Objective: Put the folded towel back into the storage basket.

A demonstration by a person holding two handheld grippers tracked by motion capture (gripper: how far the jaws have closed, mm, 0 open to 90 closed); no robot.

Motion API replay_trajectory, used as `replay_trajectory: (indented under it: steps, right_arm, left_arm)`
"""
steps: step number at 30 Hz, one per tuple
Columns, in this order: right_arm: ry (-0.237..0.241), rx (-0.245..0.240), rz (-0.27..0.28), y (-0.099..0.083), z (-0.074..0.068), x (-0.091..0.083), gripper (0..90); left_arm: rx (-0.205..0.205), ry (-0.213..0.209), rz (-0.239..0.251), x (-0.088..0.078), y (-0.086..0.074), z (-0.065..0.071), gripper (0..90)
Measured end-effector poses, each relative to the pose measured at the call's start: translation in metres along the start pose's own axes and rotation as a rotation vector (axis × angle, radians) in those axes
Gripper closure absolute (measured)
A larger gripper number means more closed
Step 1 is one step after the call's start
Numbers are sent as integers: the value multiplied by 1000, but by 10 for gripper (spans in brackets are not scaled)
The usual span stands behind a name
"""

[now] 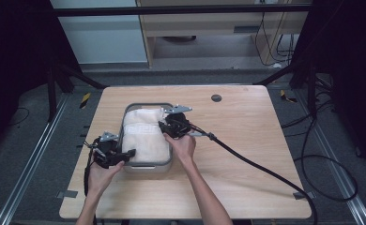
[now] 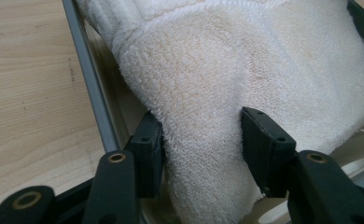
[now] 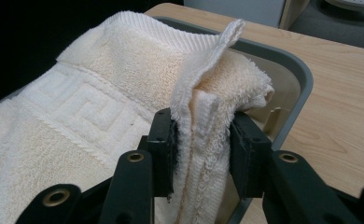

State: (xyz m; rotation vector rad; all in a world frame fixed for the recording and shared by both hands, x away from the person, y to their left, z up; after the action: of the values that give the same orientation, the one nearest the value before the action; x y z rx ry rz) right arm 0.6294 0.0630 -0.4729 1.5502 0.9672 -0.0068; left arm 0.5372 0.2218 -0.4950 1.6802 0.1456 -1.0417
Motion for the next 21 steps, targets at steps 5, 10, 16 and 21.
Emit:
replay_trajectory:
  steps: [5, 10, 16, 21]
  right_arm:
    - [-7, -6, -16, -2, 2, 1, 593]
    - [-30, -51, 70, 10, 6, -7, 486]
    - [-24, -69, 132, 26, 5, -22, 431]
    - [-6, -75, 159, 35, 4, -37, 375]
  left_arm:
    - [-8, 5, 18, -4, 3, -1, 484]
    - [-6, 36, 80, -16, 12, -3, 452]
    - [-3, 51, 154, -35, 25, -3, 442]
    - [3, 59, 190, -44, 30, -2, 432]
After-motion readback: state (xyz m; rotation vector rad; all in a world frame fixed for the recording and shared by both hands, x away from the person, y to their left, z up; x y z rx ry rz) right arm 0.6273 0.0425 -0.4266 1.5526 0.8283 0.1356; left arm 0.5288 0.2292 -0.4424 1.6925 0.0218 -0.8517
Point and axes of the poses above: each handheld gripper's, and its own axes: x roughly forward along the jaws, y roughly out of its top, z roughly to its right, the point moved 9 cm from there along x, roughly forward along the jaws, and after that the axes turned 10 degrees about x, right-handed, at the moved point
